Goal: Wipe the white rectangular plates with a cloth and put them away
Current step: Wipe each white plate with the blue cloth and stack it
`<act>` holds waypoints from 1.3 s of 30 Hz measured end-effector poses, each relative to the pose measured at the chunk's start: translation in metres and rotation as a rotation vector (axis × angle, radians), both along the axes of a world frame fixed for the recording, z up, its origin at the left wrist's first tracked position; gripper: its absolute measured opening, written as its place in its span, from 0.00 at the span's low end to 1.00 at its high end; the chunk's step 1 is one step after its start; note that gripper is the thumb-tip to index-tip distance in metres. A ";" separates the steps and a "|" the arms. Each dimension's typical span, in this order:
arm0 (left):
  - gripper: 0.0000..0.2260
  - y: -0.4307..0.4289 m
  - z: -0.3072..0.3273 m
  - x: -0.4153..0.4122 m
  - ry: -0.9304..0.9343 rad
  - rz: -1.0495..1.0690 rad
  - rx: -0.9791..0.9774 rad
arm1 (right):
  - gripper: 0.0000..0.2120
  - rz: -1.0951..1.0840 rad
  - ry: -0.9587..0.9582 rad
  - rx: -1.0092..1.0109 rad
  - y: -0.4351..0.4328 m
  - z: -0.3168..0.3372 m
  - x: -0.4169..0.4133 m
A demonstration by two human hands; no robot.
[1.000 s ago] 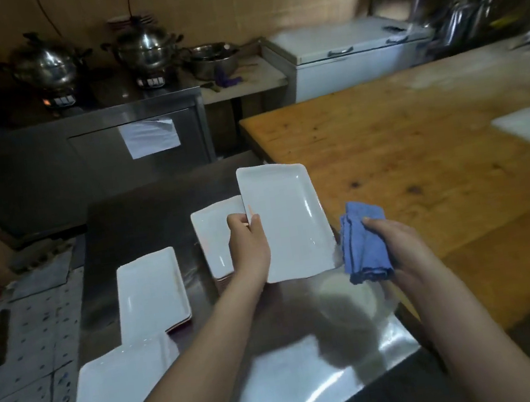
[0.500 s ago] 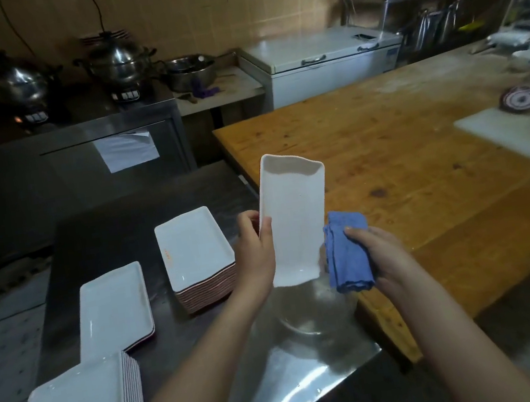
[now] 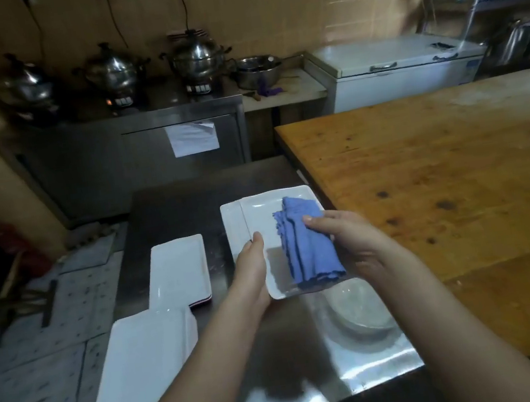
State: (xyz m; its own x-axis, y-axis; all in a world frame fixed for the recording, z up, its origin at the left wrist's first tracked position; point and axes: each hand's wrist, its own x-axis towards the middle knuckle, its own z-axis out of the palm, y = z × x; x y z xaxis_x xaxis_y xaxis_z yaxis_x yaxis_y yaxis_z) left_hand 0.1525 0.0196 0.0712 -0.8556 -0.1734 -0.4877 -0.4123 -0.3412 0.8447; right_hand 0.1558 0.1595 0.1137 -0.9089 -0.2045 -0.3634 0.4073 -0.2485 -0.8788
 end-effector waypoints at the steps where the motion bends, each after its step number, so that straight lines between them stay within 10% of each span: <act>1: 0.16 -0.010 0.000 0.006 0.003 -0.007 0.046 | 0.05 0.051 -0.017 0.019 -0.017 0.001 0.003; 10: 0.20 -0.118 0.012 0.064 -0.030 0.129 0.126 | 0.30 0.144 0.892 1.403 -0.140 -0.015 0.034; 20: 0.21 -0.202 0.036 0.104 0.052 0.171 0.149 | 0.25 0.707 1.161 1.151 -0.249 -0.015 0.073; 39: 0.16 -0.241 0.029 0.122 0.061 0.206 -0.058 | 0.26 0.540 1.089 1.460 -0.280 -0.002 0.062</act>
